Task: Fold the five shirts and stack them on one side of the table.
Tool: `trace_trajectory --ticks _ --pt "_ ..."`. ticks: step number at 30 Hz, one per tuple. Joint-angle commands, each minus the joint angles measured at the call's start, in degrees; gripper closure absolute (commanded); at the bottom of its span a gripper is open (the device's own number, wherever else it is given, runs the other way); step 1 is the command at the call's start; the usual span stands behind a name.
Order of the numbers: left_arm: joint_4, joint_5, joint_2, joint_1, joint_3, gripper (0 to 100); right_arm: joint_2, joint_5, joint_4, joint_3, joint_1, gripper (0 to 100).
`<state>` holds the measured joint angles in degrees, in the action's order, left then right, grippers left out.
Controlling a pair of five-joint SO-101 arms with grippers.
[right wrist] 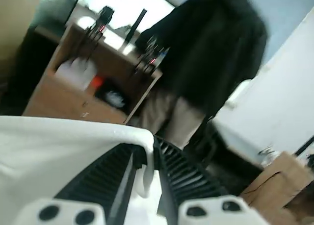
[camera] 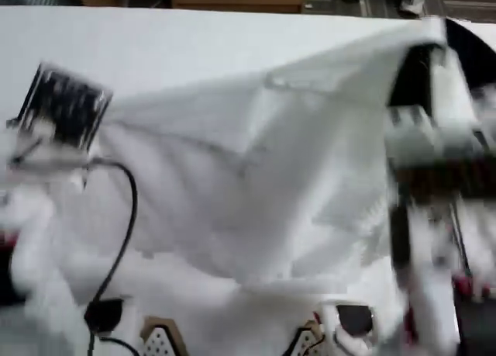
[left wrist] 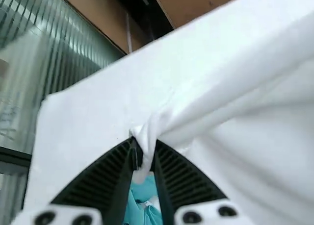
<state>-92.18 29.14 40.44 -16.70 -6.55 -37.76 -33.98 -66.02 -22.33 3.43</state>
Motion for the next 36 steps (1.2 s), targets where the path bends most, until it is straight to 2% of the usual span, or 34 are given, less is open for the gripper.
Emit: trace_trajectory --ticks 1,7,15,23,28,31,36 --pt "8.18 -0.35 -6.42 -0.44 3.47 98 5.05 -0.09 6.11 5.80 1.98 97.7" --pt "16.88 -0.35 -22.24 -0.35 2.77 98 16.66 -0.18 18.86 11.25 3.65 97.7" --pt "17.85 -0.35 -39.30 4.04 -5.32 98 31.34 -0.18 21.23 11.43 3.56 97.6" --pt "17.14 -0.26 -47.21 2.99 -5.23 98 34.33 -0.09 10.07 12.13 3.74 97.6" --pt "8.88 0.09 -47.38 1.76 -5.32 98 34.24 -2.29 -1.80 12.04 3.47 97.7" --pt "2.73 3.25 -47.30 1.76 -5.32 98 34.15 -7.47 -9.27 12.04 3.74 97.7" --pt "-3.87 7.74 -47.47 1.85 -5.23 98 34.33 -8.97 -18.42 12.13 3.30 97.7"
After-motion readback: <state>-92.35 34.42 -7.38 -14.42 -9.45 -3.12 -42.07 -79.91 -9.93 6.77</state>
